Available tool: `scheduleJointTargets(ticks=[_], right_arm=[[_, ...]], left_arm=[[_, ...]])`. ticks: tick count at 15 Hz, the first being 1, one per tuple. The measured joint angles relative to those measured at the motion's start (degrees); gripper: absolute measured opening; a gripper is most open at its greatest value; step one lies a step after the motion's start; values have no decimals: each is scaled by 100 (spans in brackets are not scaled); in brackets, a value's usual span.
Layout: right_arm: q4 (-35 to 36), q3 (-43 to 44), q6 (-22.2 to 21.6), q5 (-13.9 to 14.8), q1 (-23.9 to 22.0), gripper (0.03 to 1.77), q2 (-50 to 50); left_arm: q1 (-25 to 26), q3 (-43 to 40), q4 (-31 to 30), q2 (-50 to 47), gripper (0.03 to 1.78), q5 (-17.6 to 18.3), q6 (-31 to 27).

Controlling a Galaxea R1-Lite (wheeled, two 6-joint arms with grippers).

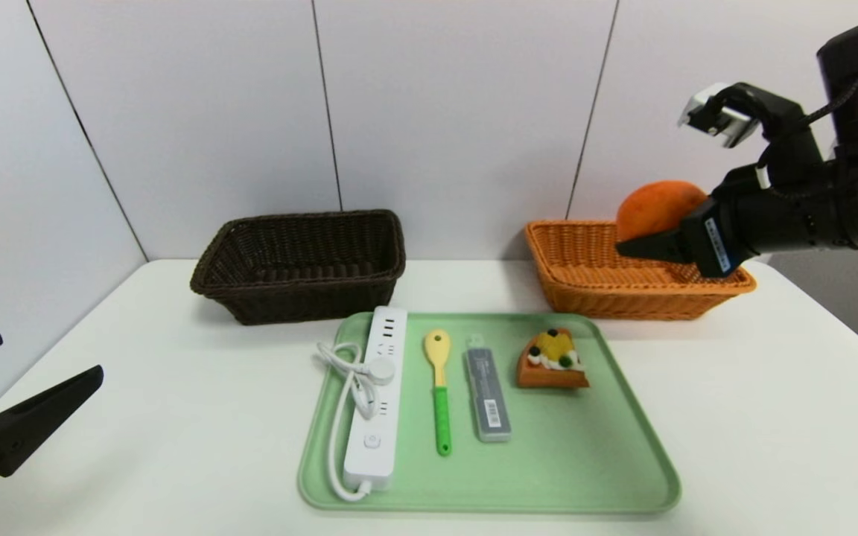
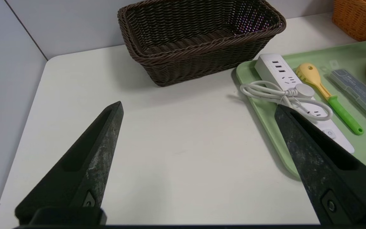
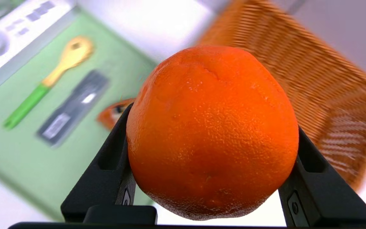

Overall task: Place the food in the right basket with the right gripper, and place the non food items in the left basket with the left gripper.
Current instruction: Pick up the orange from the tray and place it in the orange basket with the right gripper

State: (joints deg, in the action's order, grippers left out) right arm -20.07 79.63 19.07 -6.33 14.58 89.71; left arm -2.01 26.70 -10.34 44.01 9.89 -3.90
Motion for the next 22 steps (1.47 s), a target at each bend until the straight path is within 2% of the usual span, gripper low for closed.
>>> scheduleJointTargets(ticks=[3,6,13,19,22], right_arm=[[11,461,-157,217,-640,116,347],[12,1001,-228,316,-1003,116,898],[-52,1943,-490,679,-1453,116,2227],[-55,1926,-706,718,-1760,116,2865],[4,1897,-934,889,-1771,116,3132]], left_arm=[[0,-33,23,-22,169,0,0],[0,-41,163,-82,169,-2,-4],[0,-18,169,-118,169,0,-1],[0,-60,168,-123,169,0,-4],[0,-112,139,-105,169,-9,-4]])
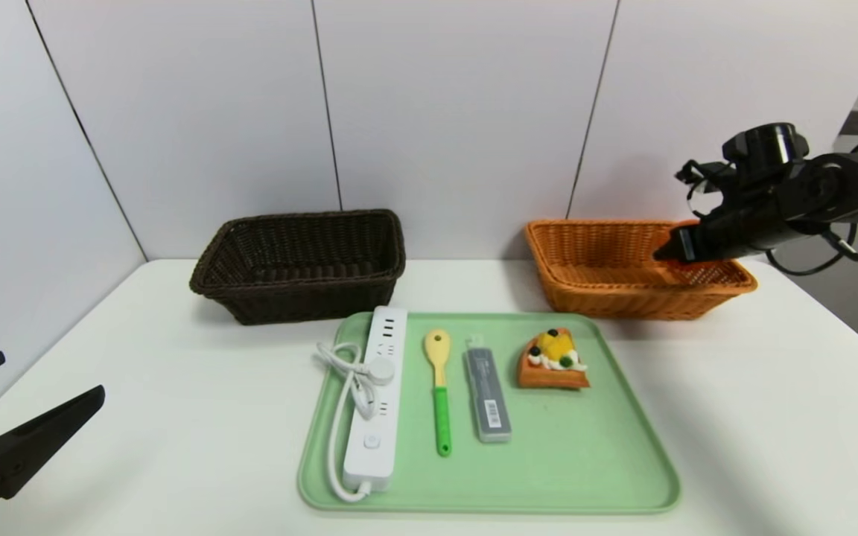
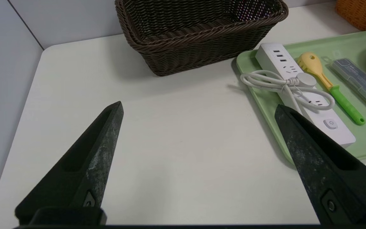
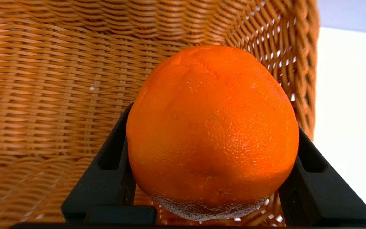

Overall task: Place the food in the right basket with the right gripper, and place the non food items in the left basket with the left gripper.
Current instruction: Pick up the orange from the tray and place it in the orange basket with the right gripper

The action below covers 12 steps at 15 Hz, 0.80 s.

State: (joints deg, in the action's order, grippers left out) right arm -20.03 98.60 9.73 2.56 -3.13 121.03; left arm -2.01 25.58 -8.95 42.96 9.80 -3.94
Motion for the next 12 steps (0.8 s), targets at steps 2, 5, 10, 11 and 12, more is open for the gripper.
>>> scheduleJointTargets(ticks=[2,5,10,11,12], right_arm=[[13,0,-26,-6,-4,116,135],[22,11,-26,-26,29,116,251],[251,-20,-30,-13,72,116,391],[424,-50,-30,-11,85,116,422],[549,-65,-26,-15,94,116,450]], left_arm=[[0,-2,-50,67,169,-13,22],[-2,22,-508,373,169,-11,85],[-2,46,-1913,1313,169,1,226],[-11,80,-1986,1429,169,15,407],[-35,107,-2018,1501,169,22,542]])
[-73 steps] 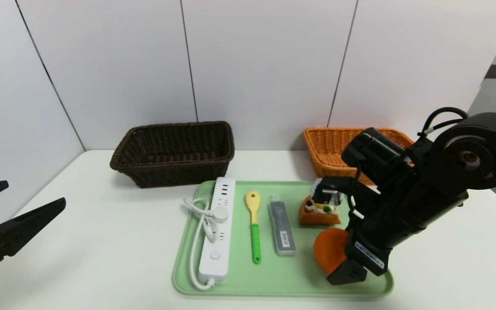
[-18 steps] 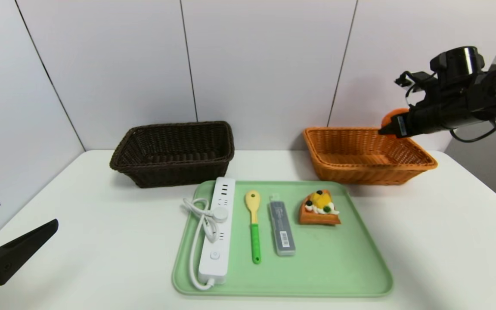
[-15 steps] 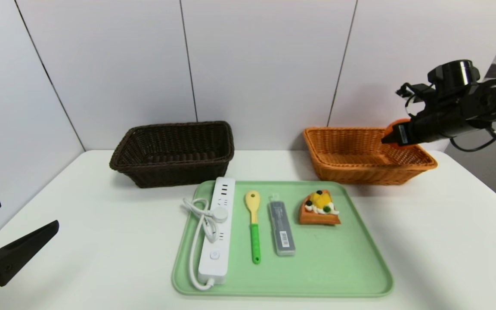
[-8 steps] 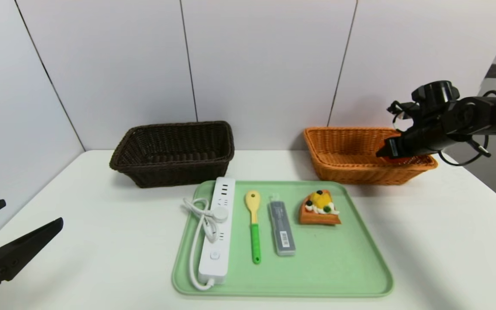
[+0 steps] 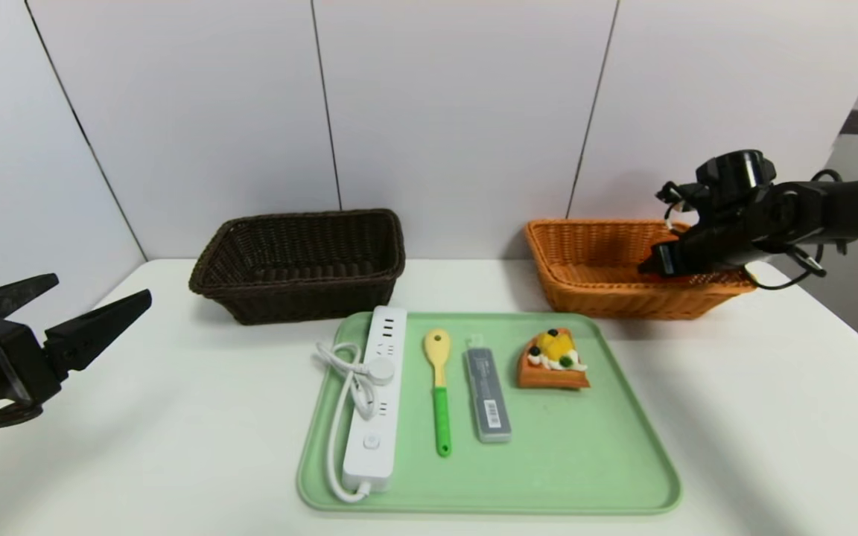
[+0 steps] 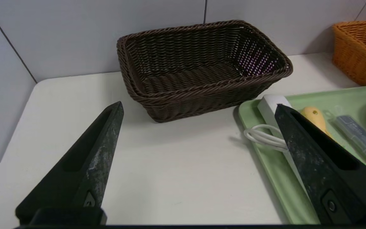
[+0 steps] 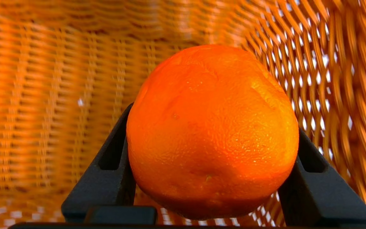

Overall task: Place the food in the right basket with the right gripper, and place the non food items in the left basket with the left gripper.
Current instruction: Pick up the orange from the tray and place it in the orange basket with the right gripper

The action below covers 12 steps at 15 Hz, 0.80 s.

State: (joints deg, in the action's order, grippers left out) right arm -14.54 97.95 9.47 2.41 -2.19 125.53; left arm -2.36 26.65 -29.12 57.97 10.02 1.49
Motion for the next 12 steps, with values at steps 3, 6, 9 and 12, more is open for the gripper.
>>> scheduleJointTargets(ticks=[3,6,9,12], right_arm=[[33,63,0,15,20,116,88],[74,100,-33,37,30,130,124],[121,111,-33,30,41,143,116],[243,119,-24,33,63,152,27]], left_arm=[[-27,20,13,113,169,-2,30],[-35,20,18,154,169,11,27],[-38,30,13,162,169,11,24],[-38,35,11,157,169,12,24]])
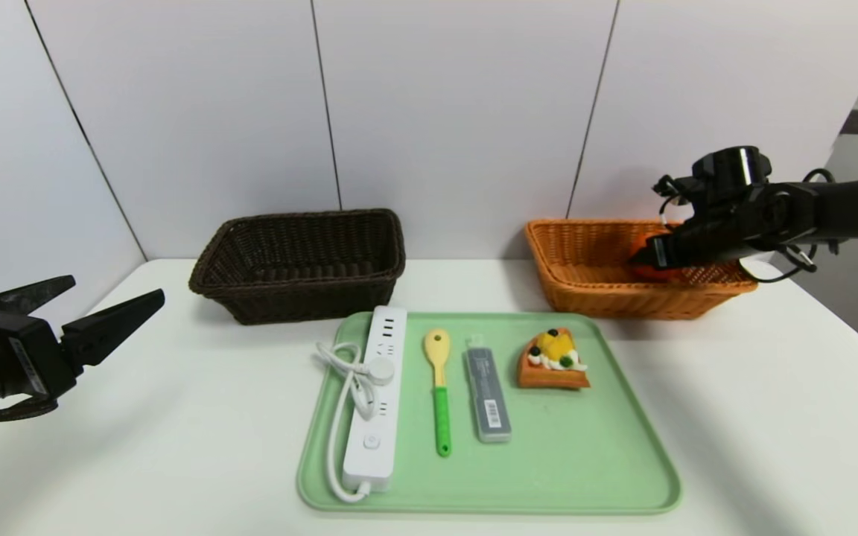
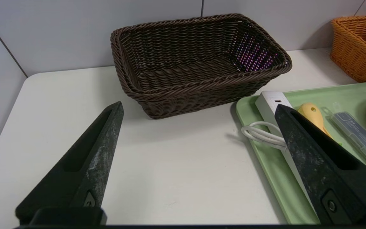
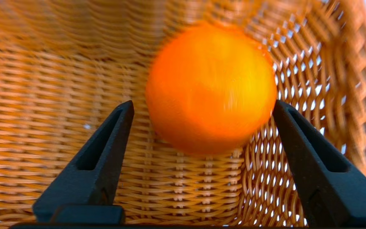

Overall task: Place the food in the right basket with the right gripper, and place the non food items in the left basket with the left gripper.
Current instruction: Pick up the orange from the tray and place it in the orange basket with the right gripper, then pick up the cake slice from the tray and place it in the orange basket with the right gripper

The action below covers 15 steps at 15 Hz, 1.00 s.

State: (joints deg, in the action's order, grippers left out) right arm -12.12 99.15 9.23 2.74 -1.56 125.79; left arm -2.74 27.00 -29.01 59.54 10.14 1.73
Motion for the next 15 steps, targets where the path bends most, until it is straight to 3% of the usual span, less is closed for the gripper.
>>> scheduleJointTargets(ticks=[6,9,12,15], right_arm=[[-119,-223,52,-11,46,162,-958],[-152,-516,83,-66,299,165,-1777],[-284,-802,59,-126,1201,167,-2536],[-649,-1001,-315,-143,2338,168,-3056]], left_arm=[[-6,12,2,-4,169,9,-6],[-10,28,11,-6,169,16,-11],[-23,33,11,-12,169,18,-20],[-37,26,35,-61,169,16,-17]])
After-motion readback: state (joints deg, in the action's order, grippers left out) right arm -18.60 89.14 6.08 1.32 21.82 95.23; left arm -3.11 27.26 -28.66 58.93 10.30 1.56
